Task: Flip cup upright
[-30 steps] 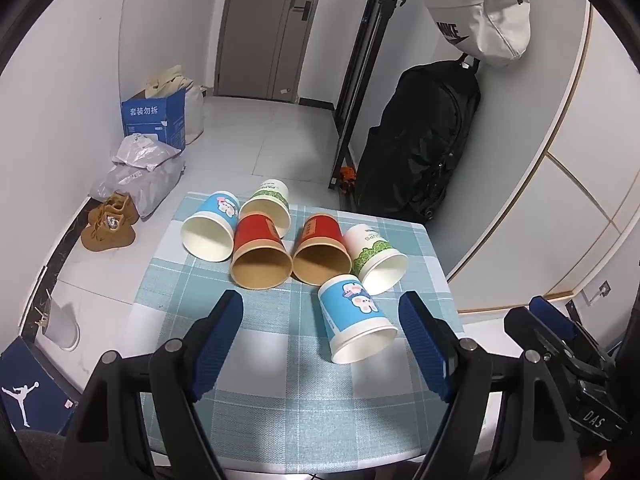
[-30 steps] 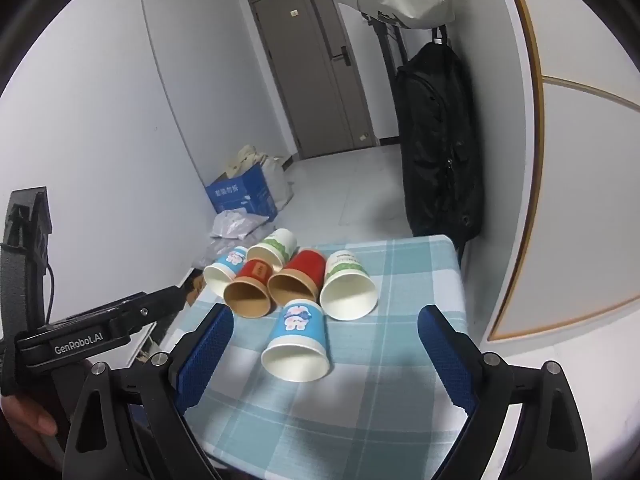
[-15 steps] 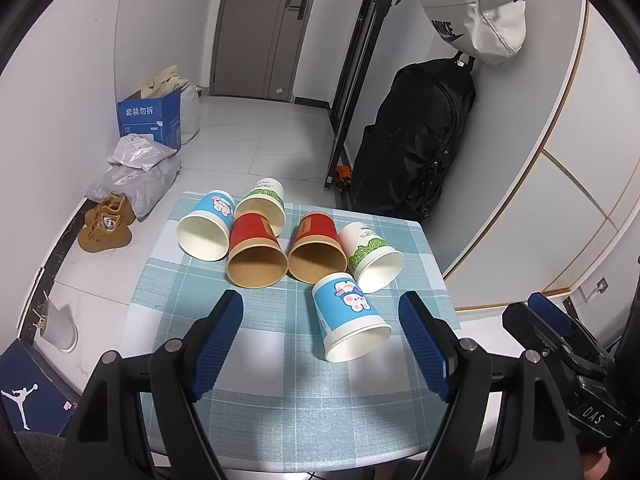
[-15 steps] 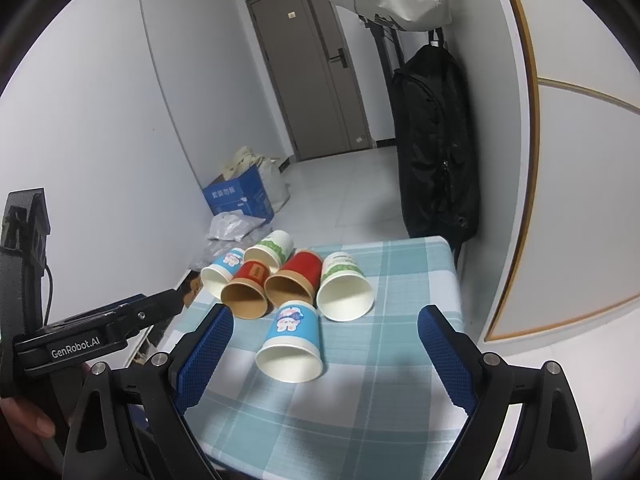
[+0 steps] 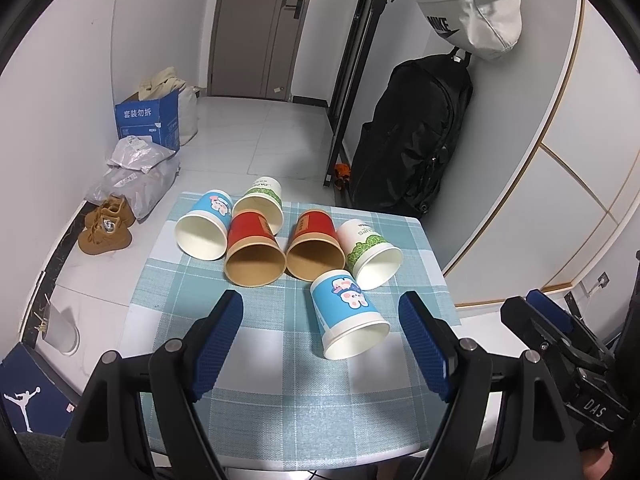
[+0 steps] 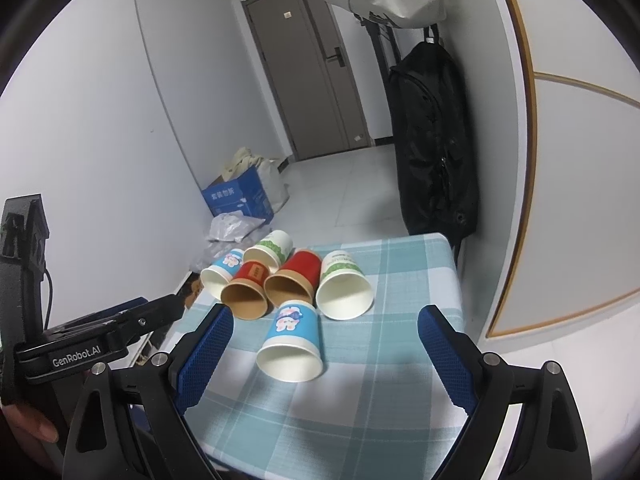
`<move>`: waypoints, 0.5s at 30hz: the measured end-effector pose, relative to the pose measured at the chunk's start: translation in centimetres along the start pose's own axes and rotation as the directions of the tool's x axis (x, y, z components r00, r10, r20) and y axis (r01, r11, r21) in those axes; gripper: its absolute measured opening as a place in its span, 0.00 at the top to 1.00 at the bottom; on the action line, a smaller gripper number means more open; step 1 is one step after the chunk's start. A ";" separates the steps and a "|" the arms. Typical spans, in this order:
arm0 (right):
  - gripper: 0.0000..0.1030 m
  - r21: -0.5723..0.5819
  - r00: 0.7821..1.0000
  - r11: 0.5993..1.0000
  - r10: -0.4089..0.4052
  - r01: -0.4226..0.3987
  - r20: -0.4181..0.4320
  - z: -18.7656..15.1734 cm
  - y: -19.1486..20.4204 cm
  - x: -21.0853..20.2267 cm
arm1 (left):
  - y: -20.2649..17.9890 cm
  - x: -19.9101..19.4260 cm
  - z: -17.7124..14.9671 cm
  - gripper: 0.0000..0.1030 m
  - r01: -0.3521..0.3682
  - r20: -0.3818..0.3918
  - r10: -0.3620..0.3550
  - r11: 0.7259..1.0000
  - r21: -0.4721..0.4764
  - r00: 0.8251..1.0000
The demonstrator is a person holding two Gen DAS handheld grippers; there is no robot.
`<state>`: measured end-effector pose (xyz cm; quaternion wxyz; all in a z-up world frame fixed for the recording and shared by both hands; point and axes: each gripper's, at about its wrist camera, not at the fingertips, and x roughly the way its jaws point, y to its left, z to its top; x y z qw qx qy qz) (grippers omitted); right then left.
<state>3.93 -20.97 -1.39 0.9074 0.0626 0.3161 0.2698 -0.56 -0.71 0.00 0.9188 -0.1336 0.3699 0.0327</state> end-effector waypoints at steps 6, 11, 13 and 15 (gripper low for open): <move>0.09 0.002 1.000 1.000 -0.004 0.004 0.009 0.0 0.0 -0.2 | 0.0 0.1 -0.1 0.26 0.002 -0.001 -0.002 1.000 -0.004 1.000; 0.09 0.000 1.000 1.000 -0.006 0.006 0.012 -0.2 0.1 -0.3 | -0.1 0.0 0.0 0.26 0.003 0.002 -0.003 1.000 -0.003 1.000; 0.09 -0.001 1.000 1.000 -0.008 0.008 0.015 -0.1 0.1 -0.3 | -0.1 0.1 -0.1 0.26 0.005 0.003 -0.005 1.000 -0.001 1.000; 0.09 0.005 1.000 1.000 -0.005 0.005 0.013 -0.1 0.1 -0.2 | 0.0 0.1 -0.1 0.26 0.010 0.002 -0.010 1.000 -0.001 1.000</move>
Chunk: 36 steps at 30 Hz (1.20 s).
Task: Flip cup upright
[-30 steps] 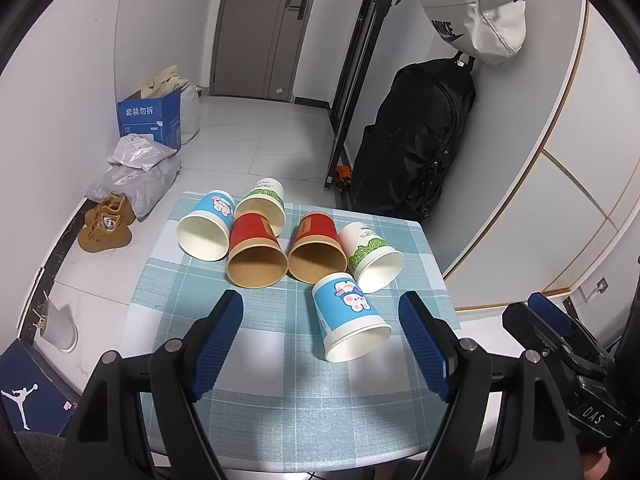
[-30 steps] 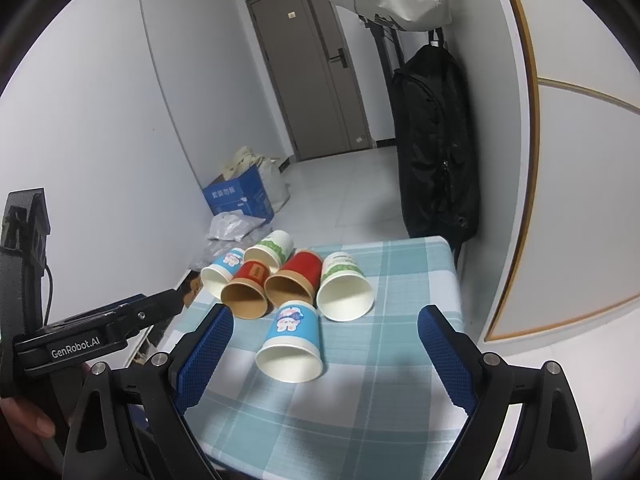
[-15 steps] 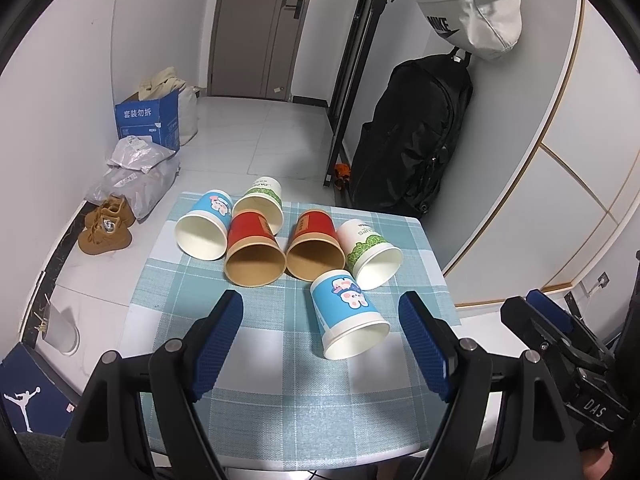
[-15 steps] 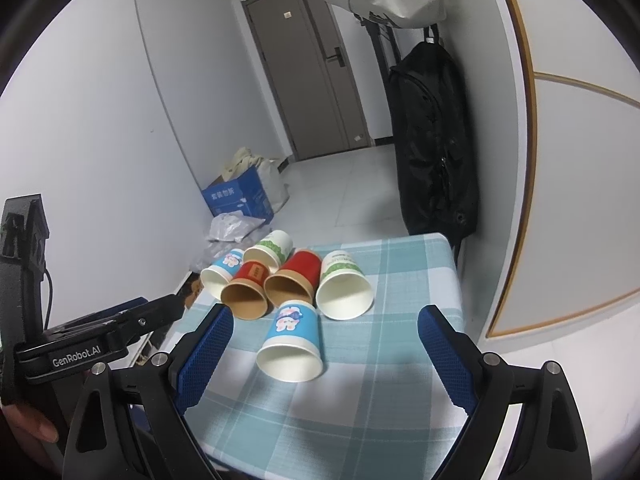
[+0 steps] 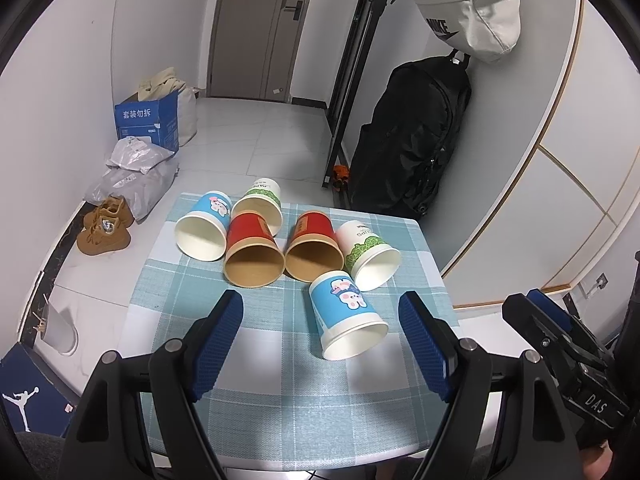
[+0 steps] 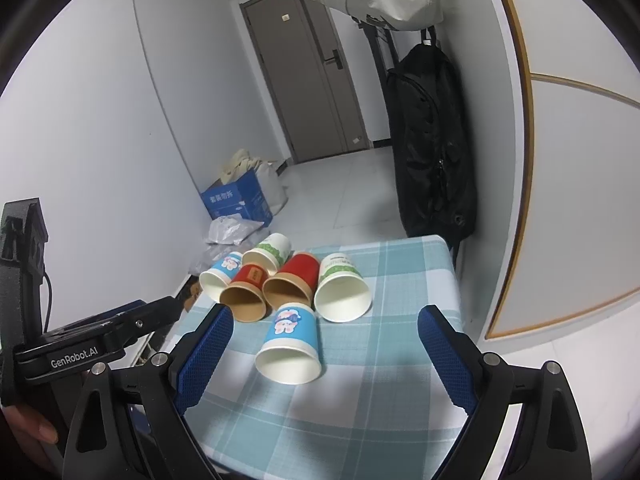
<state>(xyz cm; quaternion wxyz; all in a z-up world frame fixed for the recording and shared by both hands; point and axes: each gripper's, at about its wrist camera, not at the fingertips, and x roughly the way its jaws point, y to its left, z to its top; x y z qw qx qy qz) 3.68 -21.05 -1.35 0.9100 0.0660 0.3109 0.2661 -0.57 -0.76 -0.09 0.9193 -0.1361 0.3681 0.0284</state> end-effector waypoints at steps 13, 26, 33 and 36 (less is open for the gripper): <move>0.09 0.012 1.000 1.000 0.002 -0.002 0.001 0.2 0.0 -0.1 | 0.1 -0.1 0.0 0.26 0.003 0.006 -0.003 1.000 -0.001 1.000; 0.09 0.031 1.000 0.999 -0.017 0.018 -0.016 0.1 -0.3 0.2 | 0.4 1.6 -0.1 0.26 0.086 -0.086 -0.090 0.995 -0.045 0.992; 0.09 0.085 0.997 0.995 -0.044 0.049 -0.062 0.5 -2.1 1.3 | -0.2 5.7 0.9 0.26 0.120 -0.206 -0.135 0.989 -0.083 0.969; 0.09 0.102 0.996 0.993 -0.052 0.059 -0.070 0.9 -3.3 1.4 | -0.3 8.7 1.2 0.26 0.122 -0.295 -0.151 0.986 -0.113 0.944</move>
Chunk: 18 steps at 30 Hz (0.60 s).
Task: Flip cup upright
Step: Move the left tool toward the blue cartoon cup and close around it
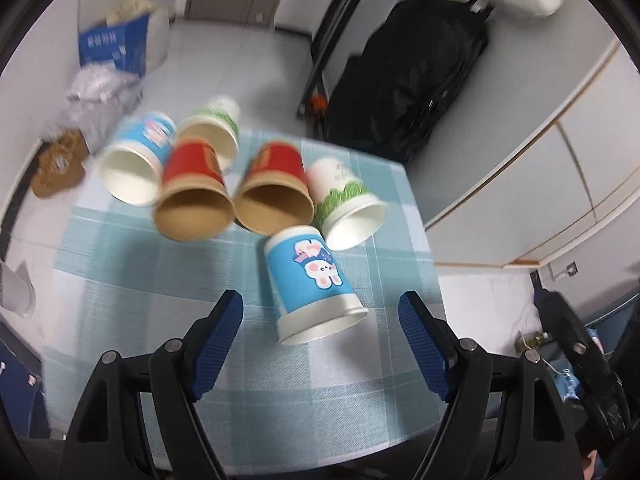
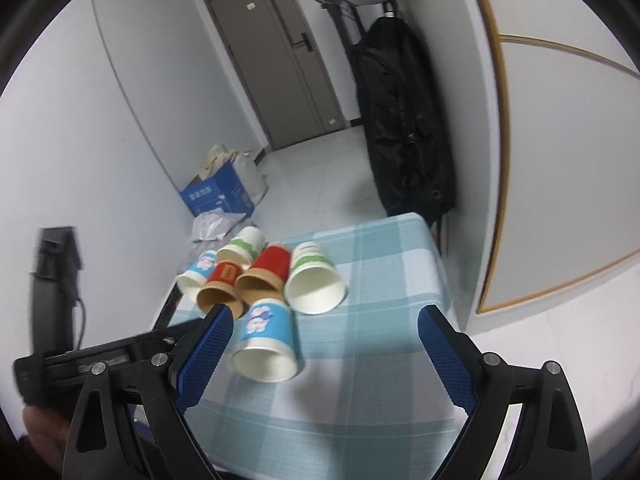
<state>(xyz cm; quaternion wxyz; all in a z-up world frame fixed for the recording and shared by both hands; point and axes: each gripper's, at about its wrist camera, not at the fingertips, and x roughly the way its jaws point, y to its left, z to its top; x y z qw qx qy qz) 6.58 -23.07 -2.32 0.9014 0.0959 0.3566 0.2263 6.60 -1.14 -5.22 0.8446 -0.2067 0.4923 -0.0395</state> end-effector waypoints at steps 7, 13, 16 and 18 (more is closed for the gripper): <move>0.08 0.114 0.999 0.993 0.006 -0.002 -0.033 0.5 -2.6 0.6 | 0.7 6.3 2.1 0.26 -0.004 -0.198 -0.014 0.996 -0.089 0.980; 0.08 0.108 0.999 0.994 0.018 -0.014 -0.033 0.9 -2.6 0.8 | 0.9 7.6 1.8 0.38 -0.028 -0.277 0.007 0.997 -0.074 0.961; 0.08 0.109 0.999 0.994 0.022 -0.017 -0.041 0.9 -2.5 1.1 | 0.7 7.2 1.8 0.40 -0.013 -0.289 -0.008 0.997 -0.070 0.957; 0.08 0.112 0.999 0.994 0.025 -0.020 -0.040 1.0 -2.4 1.1 | 0.7 7.3 2.0 0.42 -0.001 -0.292 -0.021 0.997 -0.072 0.956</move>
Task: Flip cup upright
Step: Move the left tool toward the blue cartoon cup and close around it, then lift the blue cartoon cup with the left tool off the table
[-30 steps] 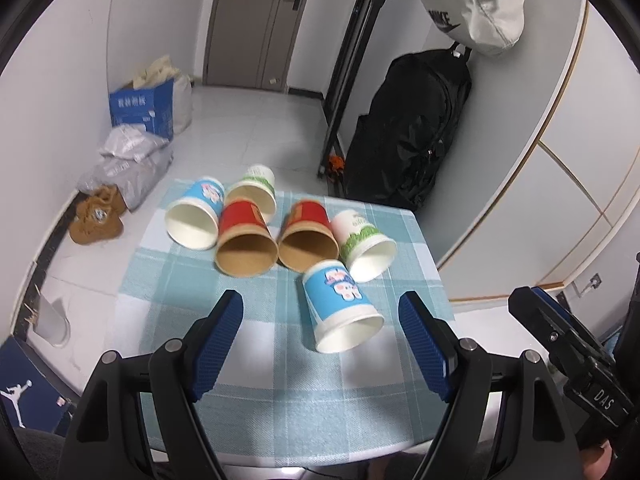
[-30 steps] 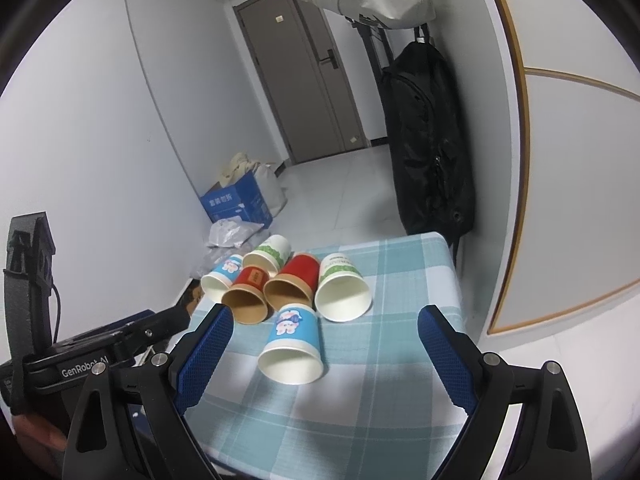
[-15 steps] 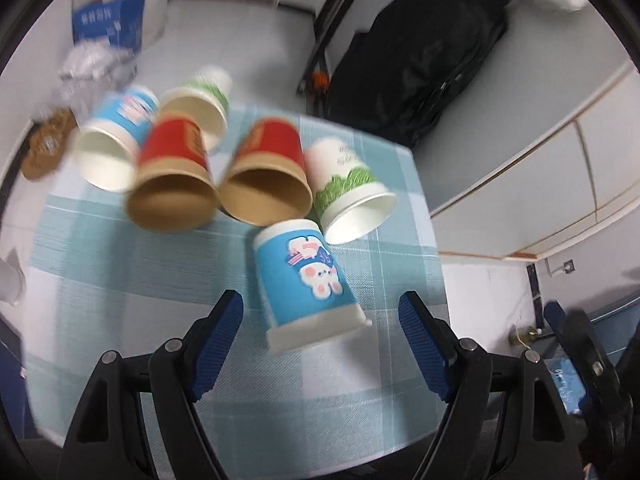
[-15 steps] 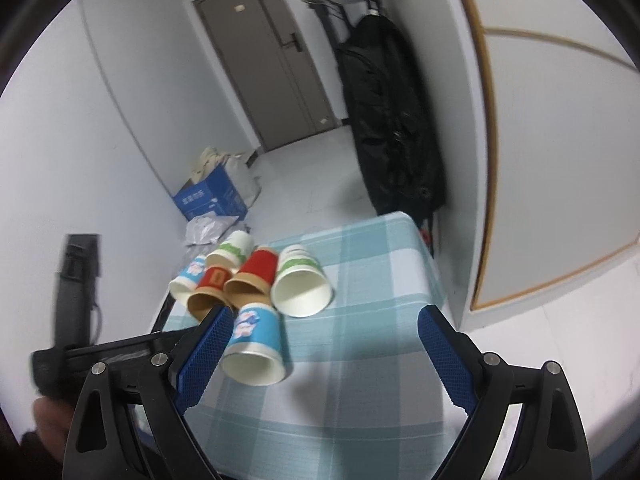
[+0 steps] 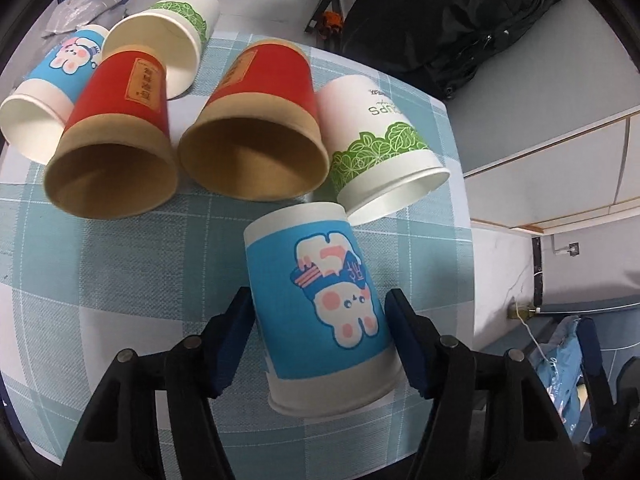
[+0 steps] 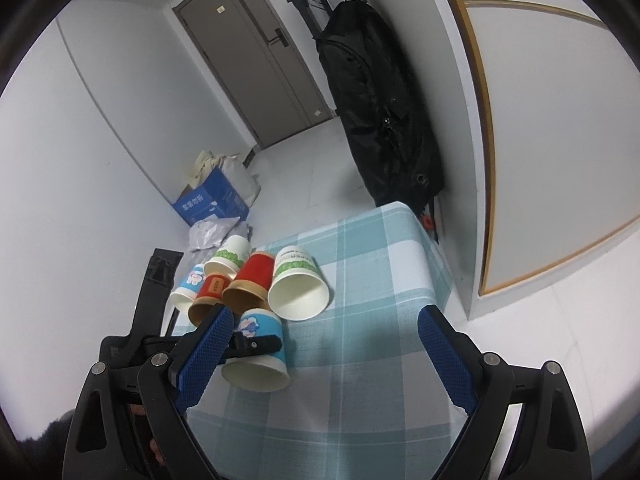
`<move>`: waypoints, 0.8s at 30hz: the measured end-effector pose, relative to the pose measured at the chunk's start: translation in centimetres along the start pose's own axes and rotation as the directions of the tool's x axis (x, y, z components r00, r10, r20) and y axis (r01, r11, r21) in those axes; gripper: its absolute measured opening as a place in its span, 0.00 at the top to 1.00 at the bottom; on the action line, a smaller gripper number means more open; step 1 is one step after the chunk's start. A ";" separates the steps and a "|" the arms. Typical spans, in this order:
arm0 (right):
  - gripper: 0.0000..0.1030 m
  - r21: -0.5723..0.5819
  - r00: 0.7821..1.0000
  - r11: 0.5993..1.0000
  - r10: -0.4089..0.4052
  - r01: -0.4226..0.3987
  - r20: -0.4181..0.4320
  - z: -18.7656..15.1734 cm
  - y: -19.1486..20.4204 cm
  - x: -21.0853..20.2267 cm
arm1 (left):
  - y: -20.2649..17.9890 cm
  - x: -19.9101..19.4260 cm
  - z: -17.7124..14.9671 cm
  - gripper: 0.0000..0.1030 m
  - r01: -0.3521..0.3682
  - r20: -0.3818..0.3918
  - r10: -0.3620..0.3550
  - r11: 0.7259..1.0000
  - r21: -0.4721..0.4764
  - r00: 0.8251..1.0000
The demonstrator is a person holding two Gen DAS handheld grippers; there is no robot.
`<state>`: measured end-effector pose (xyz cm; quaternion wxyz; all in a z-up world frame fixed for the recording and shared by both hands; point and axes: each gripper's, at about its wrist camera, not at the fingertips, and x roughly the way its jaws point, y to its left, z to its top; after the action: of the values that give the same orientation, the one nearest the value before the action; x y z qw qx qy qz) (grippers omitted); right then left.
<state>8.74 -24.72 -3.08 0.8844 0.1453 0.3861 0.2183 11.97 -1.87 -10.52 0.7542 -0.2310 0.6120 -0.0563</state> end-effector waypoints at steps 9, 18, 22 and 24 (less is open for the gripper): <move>0.08 -0.014 1.000 1.000 -0.022 0.022 -0.012 -0.5 0.4 0.0 | -0.6 -2.3 -0.1 0.43 0.034 0.011 -0.034 0.999 0.037 0.999; 0.09 -0.074 0.999 0.997 -0.039 0.038 -0.005 -1.2 1.9 0.3 | -0.1 -10.6 -2.5 0.43 0.089 0.108 -0.100 0.990 0.107 0.989; 0.09 -0.112 1.000 0.993 -0.021 0.021 -0.002 -1.9 3.4 0.6 | 0.9 -14.2 -4.0 0.43 0.098 0.143 -0.114 0.989 0.113 0.983; 0.09 -0.120 1.000 0.993 -0.006 0.006 -0.006 -2.3 4.2 0.6 | 1.8 -14.8 -4.9 0.43 0.104 0.149 -0.118 0.989 0.102 0.982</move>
<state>6.27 -20.62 -3.21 0.8911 0.0898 0.3753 0.2389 3.32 3.77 1.27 0.8052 -0.2329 0.5345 -0.1088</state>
